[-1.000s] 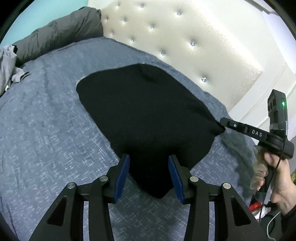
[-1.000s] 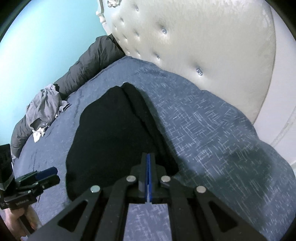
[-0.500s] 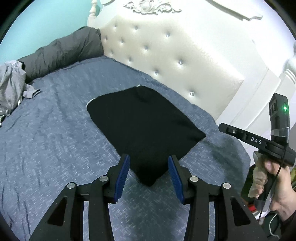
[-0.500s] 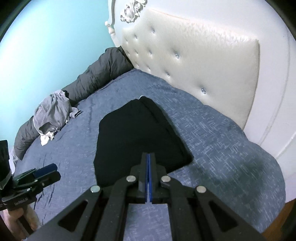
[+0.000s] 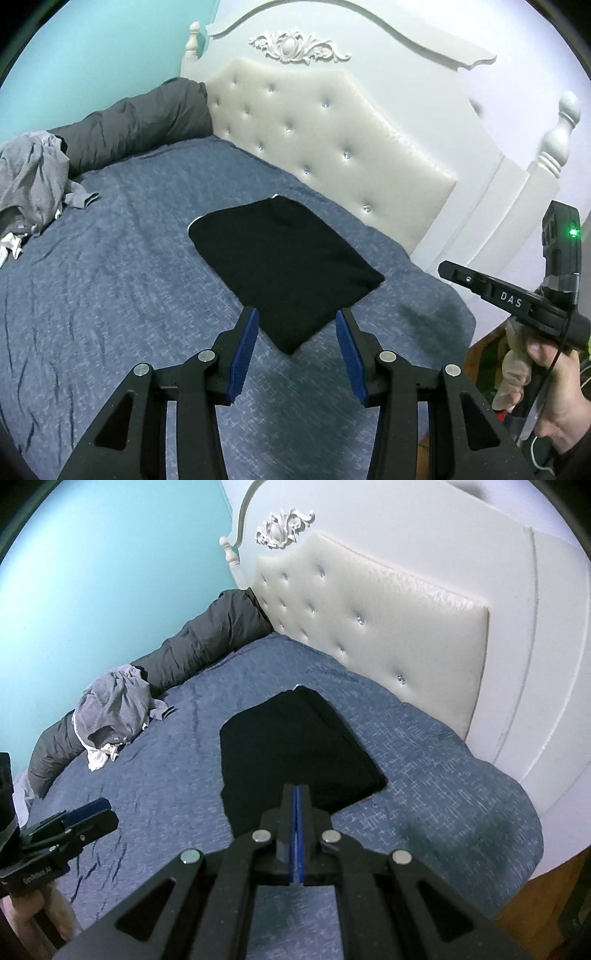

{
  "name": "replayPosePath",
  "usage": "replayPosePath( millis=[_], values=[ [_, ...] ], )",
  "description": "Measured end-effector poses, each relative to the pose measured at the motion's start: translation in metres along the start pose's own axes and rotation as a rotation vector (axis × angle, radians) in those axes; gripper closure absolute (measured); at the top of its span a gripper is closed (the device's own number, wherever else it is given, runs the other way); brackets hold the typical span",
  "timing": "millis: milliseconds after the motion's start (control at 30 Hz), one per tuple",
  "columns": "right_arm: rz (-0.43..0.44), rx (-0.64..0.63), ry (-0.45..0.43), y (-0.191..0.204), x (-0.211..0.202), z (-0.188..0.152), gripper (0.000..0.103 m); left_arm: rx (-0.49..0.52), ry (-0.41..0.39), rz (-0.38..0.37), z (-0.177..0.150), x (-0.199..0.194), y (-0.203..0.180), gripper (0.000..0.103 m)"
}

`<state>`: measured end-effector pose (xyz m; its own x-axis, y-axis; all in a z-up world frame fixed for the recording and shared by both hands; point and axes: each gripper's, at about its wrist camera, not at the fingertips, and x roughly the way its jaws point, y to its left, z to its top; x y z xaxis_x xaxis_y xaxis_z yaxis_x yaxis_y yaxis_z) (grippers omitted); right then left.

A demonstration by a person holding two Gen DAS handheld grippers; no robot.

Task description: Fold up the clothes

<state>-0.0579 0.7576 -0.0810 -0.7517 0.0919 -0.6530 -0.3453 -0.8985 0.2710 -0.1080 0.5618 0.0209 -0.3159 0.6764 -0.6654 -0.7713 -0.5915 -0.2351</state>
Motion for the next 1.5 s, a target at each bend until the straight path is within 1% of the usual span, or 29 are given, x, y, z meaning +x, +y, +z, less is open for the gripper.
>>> replayPosePath(
  millis=[233,567,1067,1333,1400,1500],
  values=[
    [0.001,-0.022,-0.022,0.021,-0.029,-0.006,0.102,0.006,-0.025,0.000,-0.006,-0.027,-0.006,0.055],
    [-0.027,-0.075,-0.061,0.049,-0.066,-0.019,0.102,0.036,-0.075,0.010,-0.011,-0.066,-0.016,0.054],
    [-0.049,-0.073,-0.092,0.074,-0.116,-0.045,0.102,0.049,-0.120,0.022,-0.027,-0.118,-0.018,0.042],
    [-0.062,-0.073,-0.104,0.086,-0.136,-0.061,0.101,0.057,-0.128,0.025,-0.037,-0.139,-0.018,0.040],
    [-0.065,-0.074,-0.113,0.089,-0.140,-0.065,0.100,0.060,-0.132,0.026,-0.040,-0.143,-0.018,0.033],
    [-0.065,-0.066,-0.118,0.092,-0.146,-0.073,0.096,0.064,-0.138,0.031,-0.045,-0.150,-0.019,0.031]
  ],
)
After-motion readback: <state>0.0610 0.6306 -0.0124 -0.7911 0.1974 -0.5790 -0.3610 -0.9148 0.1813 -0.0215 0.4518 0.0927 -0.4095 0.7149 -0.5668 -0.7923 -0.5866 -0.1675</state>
